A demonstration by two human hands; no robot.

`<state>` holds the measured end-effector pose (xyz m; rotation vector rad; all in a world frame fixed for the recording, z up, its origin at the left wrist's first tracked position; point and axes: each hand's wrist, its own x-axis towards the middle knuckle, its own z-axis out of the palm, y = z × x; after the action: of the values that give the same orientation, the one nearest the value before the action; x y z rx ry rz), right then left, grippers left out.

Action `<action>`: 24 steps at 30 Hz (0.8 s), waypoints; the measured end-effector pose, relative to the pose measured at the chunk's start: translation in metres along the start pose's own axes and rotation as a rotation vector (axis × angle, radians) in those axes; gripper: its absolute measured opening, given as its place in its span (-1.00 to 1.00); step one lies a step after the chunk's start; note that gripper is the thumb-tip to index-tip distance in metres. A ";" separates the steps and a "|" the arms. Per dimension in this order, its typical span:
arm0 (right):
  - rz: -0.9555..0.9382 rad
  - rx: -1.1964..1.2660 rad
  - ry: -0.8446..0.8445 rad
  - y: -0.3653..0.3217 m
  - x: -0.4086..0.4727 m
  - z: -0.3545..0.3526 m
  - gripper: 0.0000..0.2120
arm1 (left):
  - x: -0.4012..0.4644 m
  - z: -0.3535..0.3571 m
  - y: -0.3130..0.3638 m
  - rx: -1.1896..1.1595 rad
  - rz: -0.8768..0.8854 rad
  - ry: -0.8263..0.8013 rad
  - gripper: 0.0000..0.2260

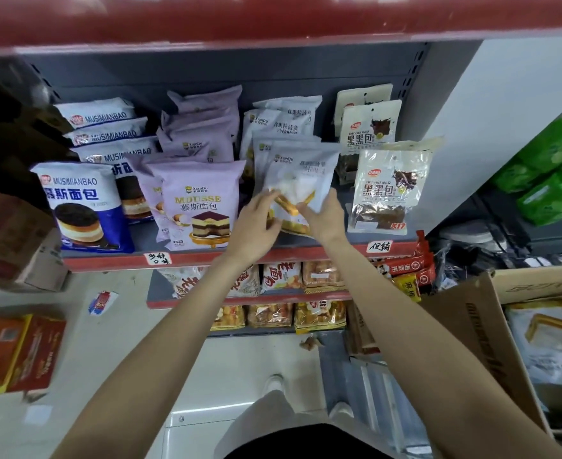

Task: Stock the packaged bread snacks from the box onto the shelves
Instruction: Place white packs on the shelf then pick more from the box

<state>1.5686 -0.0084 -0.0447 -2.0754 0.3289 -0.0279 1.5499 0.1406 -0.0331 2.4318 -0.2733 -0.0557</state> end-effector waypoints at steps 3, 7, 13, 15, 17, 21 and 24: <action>0.042 -0.062 -0.006 0.006 0.016 0.013 -0.55 | -0.001 0.009 -0.013 0.129 -0.041 -0.102 -0.48; 0.086 0.093 -0.038 -0.007 0.033 0.036 -0.46 | 0.004 0.010 -0.018 0.217 -0.109 -0.131 -0.43; 0.014 0.196 -0.166 -0.020 0.019 0.019 -0.14 | 0.002 0.000 0.000 0.215 -0.138 -0.166 -0.42; -0.118 0.051 -0.192 -0.023 -0.008 -0.001 -0.16 | -0.007 -0.007 0.011 0.150 -0.096 -0.120 -0.44; -0.238 -0.033 -0.265 -0.024 -0.038 -0.030 -0.27 | -0.018 -0.014 0.023 0.116 -0.006 -0.051 -0.48; -0.315 -0.165 -0.378 -0.016 -0.090 -0.122 -0.60 | -0.035 -0.023 0.066 0.018 0.192 0.064 -0.66; -0.311 -0.216 -0.371 -0.003 -0.123 -0.198 -0.71 | -0.040 -0.010 0.117 -0.145 0.362 0.009 -0.76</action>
<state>1.4200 -0.1449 0.0723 -2.2733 -0.2273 0.2119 1.4911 0.0680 0.0487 2.2035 -0.6764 0.0926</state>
